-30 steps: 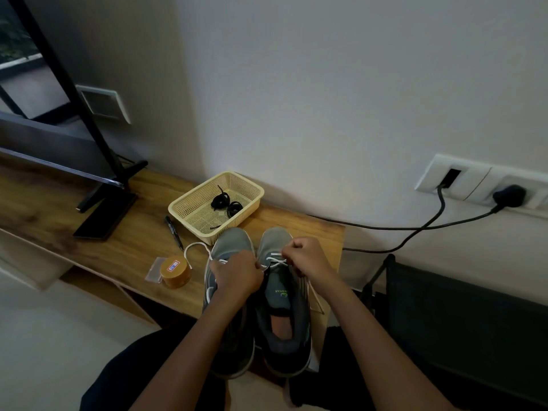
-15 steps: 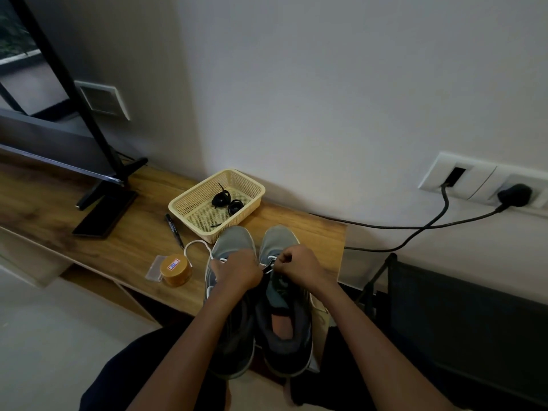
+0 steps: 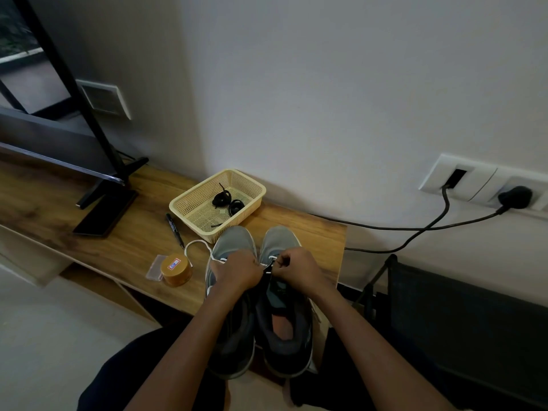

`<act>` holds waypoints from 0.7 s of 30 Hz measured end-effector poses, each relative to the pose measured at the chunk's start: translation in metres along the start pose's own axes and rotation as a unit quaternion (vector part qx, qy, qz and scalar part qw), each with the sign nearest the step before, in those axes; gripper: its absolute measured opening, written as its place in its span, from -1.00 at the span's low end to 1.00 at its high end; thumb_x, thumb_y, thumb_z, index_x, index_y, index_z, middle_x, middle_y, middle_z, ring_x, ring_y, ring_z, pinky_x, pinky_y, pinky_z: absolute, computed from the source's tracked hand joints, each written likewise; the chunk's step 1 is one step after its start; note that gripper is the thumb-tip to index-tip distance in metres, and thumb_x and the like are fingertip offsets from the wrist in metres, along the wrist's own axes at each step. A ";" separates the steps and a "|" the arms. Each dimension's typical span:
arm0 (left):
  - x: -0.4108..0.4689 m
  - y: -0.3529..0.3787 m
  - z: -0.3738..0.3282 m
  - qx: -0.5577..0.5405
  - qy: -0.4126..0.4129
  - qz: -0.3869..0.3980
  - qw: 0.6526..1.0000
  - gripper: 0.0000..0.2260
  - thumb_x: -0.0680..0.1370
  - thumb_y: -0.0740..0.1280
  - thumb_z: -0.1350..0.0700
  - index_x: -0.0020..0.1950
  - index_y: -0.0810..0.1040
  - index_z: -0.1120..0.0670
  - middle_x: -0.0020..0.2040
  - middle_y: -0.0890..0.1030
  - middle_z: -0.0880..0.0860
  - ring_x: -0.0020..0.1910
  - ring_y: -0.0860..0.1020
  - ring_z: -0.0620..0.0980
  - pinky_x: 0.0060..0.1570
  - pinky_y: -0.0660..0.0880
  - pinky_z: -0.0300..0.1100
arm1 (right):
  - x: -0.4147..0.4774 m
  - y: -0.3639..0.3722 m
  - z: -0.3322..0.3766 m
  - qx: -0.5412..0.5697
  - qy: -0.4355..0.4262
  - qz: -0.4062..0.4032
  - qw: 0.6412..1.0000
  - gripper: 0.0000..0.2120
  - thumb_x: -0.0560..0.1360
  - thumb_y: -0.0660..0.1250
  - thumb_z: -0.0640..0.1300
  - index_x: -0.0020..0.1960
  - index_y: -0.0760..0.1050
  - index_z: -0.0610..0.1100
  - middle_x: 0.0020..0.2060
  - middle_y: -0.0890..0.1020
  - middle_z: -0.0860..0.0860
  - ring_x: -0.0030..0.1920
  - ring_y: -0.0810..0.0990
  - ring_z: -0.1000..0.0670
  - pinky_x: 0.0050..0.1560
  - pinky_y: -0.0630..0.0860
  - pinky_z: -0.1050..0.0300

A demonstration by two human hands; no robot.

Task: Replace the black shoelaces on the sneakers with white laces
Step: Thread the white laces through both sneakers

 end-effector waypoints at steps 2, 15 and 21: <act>-0.001 -0.001 -0.001 0.005 0.009 -0.003 1.000 -0.66 0.55 0.28 0.06 -0.42 0.36 0.06 -0.07 0.61 0.22 0.08 0.55 0.19 0.26 0.36 0.22 | 0.000 0.001 0.000 -0.012 -0.005 0.001 1.000 -0.75 0.37 0.35 -0.29 -0.41 0.46 -0.03 -0.37 0.55 -0.01 -0.29 0.50 0.03 -0.27 0.40 0.20; -0.009 -0.014 -0.009 0.095 0.169 -0.120 0.974 -0.85 0.52 0.32 0.03 0.01 0.64 -0.16 0.06 0.58 -0.15 0.19 0.45 -0.09 0.34 0.16 0.08 | -0.009 0.000 0.000 -0.043 -0.016 -0.043 0.998 -0.83 0.43 0.35 -0.16 -0.32 0.50 0.01 -0.26 0.50 0.09 0.08 0.38 -0.08 0.10 0.37 0.00; -0.015 -0.015 -0.011 0.132 0.193 -0.159 0.959 -0.89 0.49 0.35 -0.06 -0.02 0.64 -0.17 0.34 0.35 -0.17 0.42 0.10 -0.03 0.40 -0.12 0.20 | -0.012 -0.009 0.001 -0.110 -0.044 -0.076 0.990 -0.87 0.44 0.40 -0.08 -0.05 0.63 -0.10 0.20 0.44 0.06 0.22 0.22 -0.04 0.19 0.26 0.10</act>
Point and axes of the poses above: each hand's wrist, its own x-axis towards the middle knuckle, its own y-axis out of the palm, z = x × y, the point moved 6 cm from there along x, towards the middle knuckle
